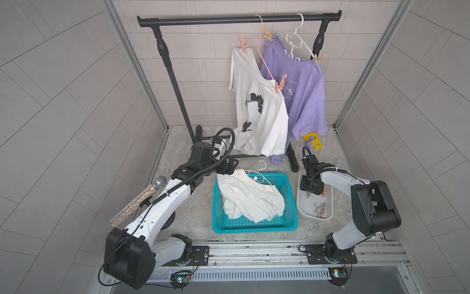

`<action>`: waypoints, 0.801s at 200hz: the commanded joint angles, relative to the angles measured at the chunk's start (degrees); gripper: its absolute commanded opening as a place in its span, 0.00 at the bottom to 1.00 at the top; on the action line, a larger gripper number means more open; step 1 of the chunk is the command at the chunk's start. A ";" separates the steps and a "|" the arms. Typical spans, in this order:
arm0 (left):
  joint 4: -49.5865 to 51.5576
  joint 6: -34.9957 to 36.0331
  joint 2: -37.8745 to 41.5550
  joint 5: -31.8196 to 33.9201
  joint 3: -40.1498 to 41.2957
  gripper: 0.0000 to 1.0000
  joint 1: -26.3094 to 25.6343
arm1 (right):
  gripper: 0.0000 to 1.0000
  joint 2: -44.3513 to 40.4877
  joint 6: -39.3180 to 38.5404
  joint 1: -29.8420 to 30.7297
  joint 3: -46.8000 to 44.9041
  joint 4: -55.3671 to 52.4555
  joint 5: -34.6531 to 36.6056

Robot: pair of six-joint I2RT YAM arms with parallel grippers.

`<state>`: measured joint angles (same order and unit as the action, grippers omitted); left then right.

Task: Use clothespins to secure the t-shirt on both sides of the hanger
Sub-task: Open the clothespin from the storage box.

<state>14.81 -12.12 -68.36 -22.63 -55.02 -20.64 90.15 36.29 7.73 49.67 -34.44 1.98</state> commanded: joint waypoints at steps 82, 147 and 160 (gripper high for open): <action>-0.38 0.60 1.63 0.39 0.50 0.97 0.14 | 0.36 1.39 1.41 0.05 -0.67 0.26 0.75; -0.39 0.68 1.64 0.44 0.52 0.97 0.15 | 0.21 0.78 1.16 0.08 -0.99 0.42 0.83; -0.29 0.69 1.59 0.42 0.51 0.97 0.11 | 0.16 0.51 1.06 0.05 -1.00 0.36 1.09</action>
<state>14.81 -11.99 -68.03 -22.48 -55.02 -20.64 90.65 37.04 7.73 49.58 -33.12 2.07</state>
